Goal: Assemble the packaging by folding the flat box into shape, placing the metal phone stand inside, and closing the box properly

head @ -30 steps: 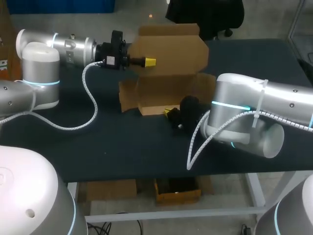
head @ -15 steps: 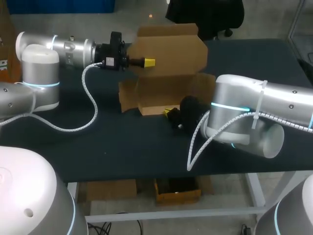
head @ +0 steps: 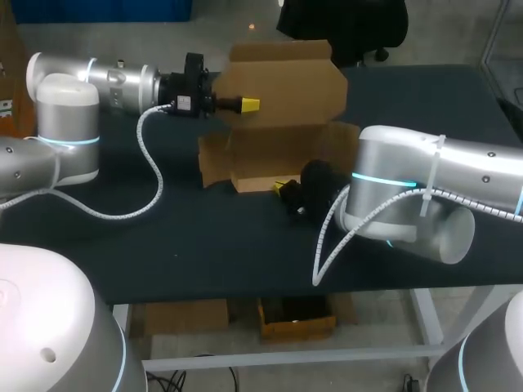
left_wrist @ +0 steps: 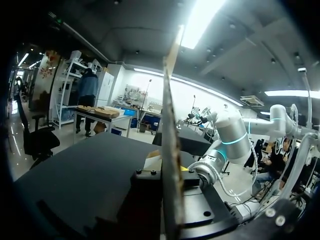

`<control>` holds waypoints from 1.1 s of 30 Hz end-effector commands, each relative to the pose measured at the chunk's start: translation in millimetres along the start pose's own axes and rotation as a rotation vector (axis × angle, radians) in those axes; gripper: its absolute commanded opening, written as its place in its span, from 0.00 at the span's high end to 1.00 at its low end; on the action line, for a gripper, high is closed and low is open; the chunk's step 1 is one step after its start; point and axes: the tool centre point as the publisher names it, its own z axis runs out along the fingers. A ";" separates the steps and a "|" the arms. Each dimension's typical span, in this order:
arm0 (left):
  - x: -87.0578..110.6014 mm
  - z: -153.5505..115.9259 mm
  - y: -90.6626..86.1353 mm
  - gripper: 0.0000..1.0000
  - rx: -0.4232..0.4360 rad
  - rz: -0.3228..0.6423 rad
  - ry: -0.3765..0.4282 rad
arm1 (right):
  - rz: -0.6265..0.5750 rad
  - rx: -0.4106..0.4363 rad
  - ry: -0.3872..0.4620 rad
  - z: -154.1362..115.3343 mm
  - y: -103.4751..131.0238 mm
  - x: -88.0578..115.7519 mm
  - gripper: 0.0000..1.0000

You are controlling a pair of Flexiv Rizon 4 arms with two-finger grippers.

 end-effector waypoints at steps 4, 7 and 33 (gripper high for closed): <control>-0.6 0.5 2.1 1.00 0.000 0.000 0.004 | -0.005 -0.020 -0.003 -0.8 -4.7 6.7 1.00; -0.6 0.5 2.1 1.00 0.000 0.000 0.004 | -0.009 -0.040 0.005 -8.3 0.0 10.8 1.00; -0.6 0.5 2.1 1.00 0.000 0.000 0.004 | -0.016 -0.059 0.014 -96.1 18.4 19.1 1.00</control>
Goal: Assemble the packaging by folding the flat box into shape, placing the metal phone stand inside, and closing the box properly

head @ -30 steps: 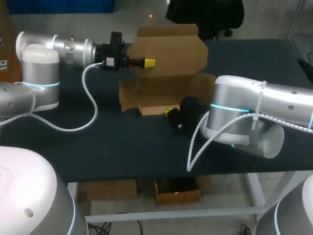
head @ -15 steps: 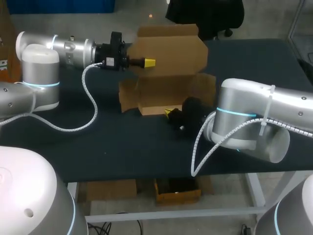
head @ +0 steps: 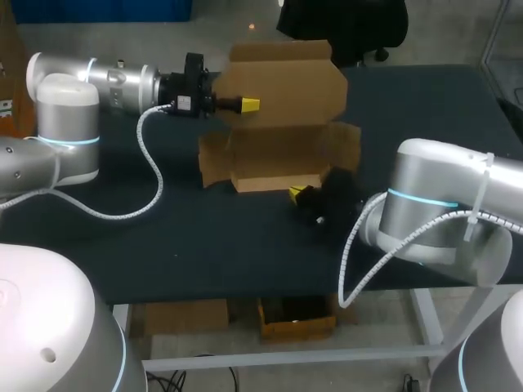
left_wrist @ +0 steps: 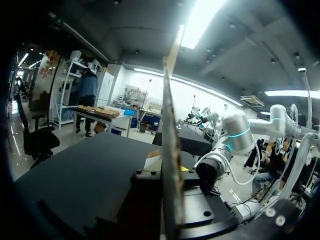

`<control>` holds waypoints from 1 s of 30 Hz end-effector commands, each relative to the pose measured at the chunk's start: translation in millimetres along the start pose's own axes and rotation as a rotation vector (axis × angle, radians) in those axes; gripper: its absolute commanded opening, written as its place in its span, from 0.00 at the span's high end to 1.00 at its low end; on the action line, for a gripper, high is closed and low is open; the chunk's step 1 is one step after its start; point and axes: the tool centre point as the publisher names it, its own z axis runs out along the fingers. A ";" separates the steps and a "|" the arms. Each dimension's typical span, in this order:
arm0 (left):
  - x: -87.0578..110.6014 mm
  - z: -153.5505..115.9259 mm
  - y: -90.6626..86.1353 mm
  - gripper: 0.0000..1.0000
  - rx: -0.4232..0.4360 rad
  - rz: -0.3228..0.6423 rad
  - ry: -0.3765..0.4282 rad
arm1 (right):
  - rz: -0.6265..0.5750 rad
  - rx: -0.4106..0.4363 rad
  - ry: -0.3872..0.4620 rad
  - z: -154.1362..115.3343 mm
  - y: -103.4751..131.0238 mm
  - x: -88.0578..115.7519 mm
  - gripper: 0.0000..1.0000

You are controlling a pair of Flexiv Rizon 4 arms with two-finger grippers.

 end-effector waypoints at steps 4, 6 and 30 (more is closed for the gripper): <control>-0.6 0.4 2.0 1.00 0.000 0.000 0.004 | -0.001 -0.005 -0.003 -42.6 8.6 -1.9 1.00; -0.6 0.4 2.0 1.00 0.000 0.000 0.004 | -0.002 -0.003 -0.016 -49.7 9.4 -3.4 1.00; -0.6 0.4 2.0 1.00 0.000 0.000 0.004 | -0.025 0.042 -0.042 -110.1 11.7 -13.4 1.00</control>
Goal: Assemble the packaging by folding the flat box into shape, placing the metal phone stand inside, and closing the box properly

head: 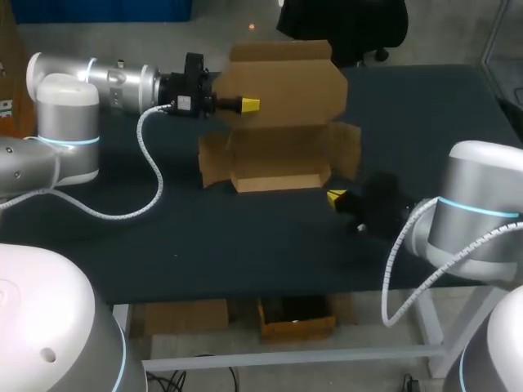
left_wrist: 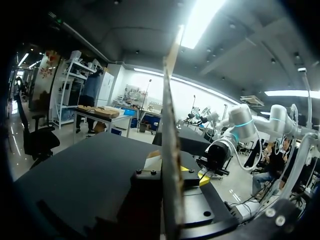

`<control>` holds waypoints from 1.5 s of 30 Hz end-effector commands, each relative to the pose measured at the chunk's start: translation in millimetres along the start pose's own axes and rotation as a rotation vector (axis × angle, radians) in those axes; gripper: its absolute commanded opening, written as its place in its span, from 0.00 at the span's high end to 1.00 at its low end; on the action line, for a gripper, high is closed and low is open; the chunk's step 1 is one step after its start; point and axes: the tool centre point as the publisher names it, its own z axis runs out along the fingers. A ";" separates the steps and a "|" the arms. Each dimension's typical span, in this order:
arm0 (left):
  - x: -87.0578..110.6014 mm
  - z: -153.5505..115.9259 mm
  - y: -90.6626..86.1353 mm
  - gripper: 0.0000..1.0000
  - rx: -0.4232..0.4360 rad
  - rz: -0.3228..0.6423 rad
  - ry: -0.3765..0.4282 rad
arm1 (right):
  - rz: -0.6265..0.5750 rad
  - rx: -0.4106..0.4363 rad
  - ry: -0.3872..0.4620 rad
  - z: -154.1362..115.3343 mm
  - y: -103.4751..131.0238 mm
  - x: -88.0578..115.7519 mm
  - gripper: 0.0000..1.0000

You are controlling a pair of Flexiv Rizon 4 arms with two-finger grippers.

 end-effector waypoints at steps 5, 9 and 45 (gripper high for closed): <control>-0.6 0.3 2.0 1.00 0.000 0.000 0.003 | 0.016 0.012 0.033 -28.6 -0.7 -6.8 1.00; -0.6 0.3 2.0 1.00 0.000 0.000 0.003 | 0.009 0.028 0.038 -37.4 0.3 -7.2 1.00; -0.6 0.3 2.0 1.00 0.000 0.000 0.003 | -0.032 0.151 0.081 -70.9 -6.8 -23.7 1.00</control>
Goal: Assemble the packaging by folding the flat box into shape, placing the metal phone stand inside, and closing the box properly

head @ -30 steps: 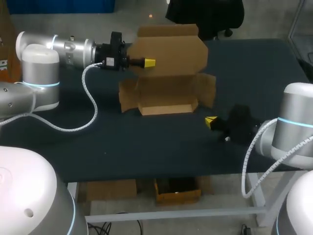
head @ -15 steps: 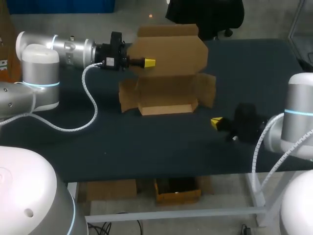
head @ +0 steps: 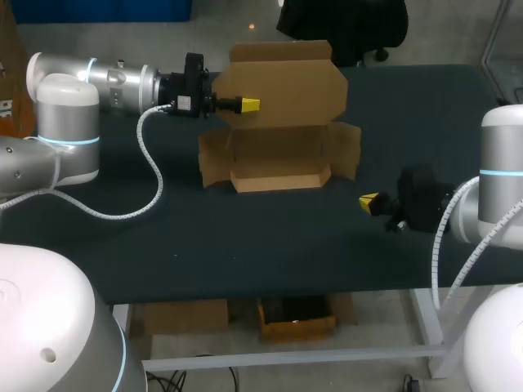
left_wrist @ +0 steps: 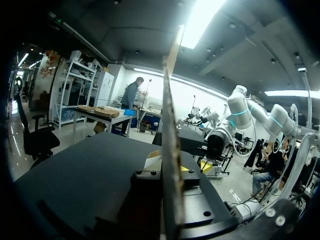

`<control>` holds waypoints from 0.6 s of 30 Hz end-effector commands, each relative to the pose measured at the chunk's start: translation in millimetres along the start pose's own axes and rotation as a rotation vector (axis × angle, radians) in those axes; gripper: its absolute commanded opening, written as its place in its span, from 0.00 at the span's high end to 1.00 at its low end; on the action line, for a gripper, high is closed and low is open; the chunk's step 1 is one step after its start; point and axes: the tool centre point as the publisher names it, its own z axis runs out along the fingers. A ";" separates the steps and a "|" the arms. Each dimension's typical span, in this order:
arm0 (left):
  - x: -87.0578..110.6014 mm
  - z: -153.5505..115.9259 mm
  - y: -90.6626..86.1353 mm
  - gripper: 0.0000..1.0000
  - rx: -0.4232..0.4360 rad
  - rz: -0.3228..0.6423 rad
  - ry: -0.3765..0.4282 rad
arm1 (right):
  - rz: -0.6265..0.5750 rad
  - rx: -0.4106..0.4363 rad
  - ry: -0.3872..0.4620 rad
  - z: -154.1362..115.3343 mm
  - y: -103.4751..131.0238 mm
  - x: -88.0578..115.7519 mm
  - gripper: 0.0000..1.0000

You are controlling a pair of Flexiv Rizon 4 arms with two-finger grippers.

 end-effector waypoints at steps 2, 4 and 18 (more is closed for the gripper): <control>-0.7 0.3 2.0 1.00 0.000 0.000 0.003 | -0.007 -0.024 0.009 -8.3 -2.5 -1.1 1.00; -0.7 0.3 2.0 1.00 0.000 0.000 0.003 | -0.008 -0.025 0.010 -9.0 -3.2 -4.8 1.00; -0.7 0.3 2.0 1.00 0.000 0.000 0.003 | -0.007 -0.043 0.020 -11.3 -4.1 -13.1 1.00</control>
